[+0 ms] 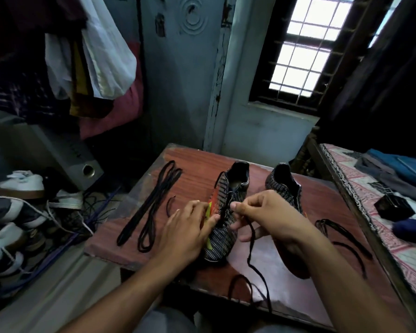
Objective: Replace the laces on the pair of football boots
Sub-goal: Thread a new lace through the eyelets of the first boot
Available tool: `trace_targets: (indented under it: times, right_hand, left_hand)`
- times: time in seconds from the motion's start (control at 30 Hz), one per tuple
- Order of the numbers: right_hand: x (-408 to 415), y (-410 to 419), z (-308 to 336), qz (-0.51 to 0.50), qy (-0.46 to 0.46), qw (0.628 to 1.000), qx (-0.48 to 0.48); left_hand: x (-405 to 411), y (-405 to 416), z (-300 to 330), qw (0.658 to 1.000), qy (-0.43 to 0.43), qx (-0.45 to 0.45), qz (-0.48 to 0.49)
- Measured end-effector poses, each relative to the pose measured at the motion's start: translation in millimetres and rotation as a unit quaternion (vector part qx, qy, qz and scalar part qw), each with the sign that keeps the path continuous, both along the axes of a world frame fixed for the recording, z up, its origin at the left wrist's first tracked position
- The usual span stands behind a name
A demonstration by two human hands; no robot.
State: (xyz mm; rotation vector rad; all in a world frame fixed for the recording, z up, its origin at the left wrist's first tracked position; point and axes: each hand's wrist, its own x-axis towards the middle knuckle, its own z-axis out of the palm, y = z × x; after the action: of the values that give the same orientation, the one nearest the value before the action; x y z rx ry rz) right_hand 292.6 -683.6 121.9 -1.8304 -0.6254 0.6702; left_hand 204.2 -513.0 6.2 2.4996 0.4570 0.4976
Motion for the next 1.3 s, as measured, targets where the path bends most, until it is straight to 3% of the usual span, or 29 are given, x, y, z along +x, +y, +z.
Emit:
trace_targets:
  times: [0.17, 0.67, 0.97, 1.1, 1.2, 1.3]
  right_hand:
    - [-6, 18, 20, -0.027, -0.19, 0.981, 0.015]
    - [-34, 71, 69, 0.008, -0.116, 0.978, 0.176]
    - [-40, 110, 89, 0.01, -0.142, 0.97, 0.195]
    - [-34, 114, 93, 0.009, -0.252, 0.959, 0.127]
    - [-30, 114, 96, 0.003, -0.325, 0.942, 0.082]
    - [-25, 113, 101, -0.004, -0.373, 0.927, 0.049]
  left_hand:
    - [-1, -1, 0, 0.999, -0.038, 0.035, 0.0]
    - [3, -3, -1, 0.999, -0.046, 0.016, -0.004]
    - [9, -3, -3, 0.997, -0.063, 0.039, -0.008]
    - [3, -3, 4, 0.996, -0.044, 0.073, -0.023]
    - [-1, -6, 12, 0.987, -0.134, 0.085, -0.033]
    - [-8, -14, 23, 0.945, -0.291, 0.112, -0.1]
